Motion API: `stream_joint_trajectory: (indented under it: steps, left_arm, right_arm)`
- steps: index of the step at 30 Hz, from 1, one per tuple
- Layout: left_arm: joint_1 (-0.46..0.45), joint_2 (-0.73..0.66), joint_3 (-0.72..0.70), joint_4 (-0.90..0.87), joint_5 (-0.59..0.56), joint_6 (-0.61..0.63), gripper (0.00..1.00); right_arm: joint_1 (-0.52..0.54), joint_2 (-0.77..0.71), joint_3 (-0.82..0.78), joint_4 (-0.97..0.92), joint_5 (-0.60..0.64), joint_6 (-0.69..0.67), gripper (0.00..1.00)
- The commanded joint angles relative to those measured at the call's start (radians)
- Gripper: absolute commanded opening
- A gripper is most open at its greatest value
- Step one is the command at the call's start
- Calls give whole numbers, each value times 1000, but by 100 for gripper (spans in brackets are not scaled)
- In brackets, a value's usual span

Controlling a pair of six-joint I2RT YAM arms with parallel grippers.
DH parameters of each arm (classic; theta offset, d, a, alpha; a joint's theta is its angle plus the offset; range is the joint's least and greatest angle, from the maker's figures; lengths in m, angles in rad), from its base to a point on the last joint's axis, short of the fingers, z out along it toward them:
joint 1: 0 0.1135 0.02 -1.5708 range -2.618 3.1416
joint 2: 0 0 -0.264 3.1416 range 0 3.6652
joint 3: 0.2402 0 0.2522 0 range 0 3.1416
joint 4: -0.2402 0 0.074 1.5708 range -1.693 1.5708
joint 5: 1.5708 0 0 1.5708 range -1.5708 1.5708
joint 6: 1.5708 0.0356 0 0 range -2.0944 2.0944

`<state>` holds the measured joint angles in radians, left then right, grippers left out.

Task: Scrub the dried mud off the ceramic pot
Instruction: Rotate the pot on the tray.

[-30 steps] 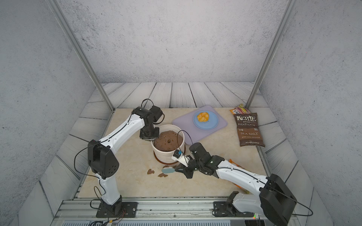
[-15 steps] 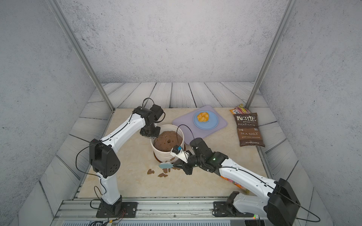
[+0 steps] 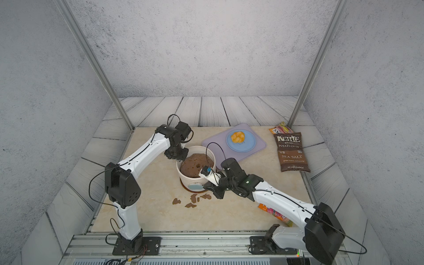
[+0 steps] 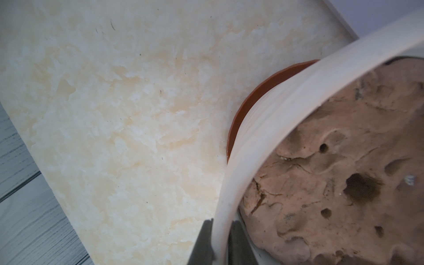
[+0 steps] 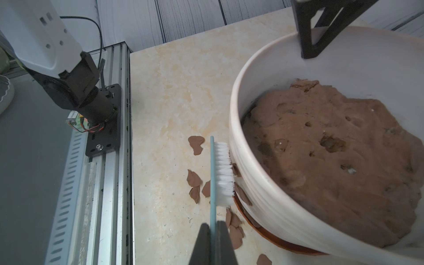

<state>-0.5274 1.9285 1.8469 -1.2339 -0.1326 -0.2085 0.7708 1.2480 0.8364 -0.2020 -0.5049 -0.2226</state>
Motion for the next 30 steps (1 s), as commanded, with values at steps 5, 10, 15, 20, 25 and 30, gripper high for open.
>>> stream_joint_trajectory:
  steps: [5, 10, 15, 20, 25, 30]
  left_arm:
    - [-2, 30, -62, -62, -81, 121, 0]
    - [-2, 25, -64, -56, -65, 125, 0]
    - [-2, 27, -65, -58, -62, 133, 0]
    - [-2, 24, -64, -59, -64, 140, 0]
    - [-2, 25, -64, -59, -65, 143, 0]
    - [-2, 27, -61, -58, -62, 145, 0]
  right_arm:
    - [-45, 40, 6, 37, 17, -28, 0]
    - [-85, 43, -20, 39, 25, -38, 0]
    - [-91, 39, -60, 40, 26, -30, 0]
    - [-93, 34, -104, 59, 29, -9, 0]
    - [-92, 44, -116, 61, 10, 2, 0]
    - [-88, 42, -141, 73, -46, 34, 0]
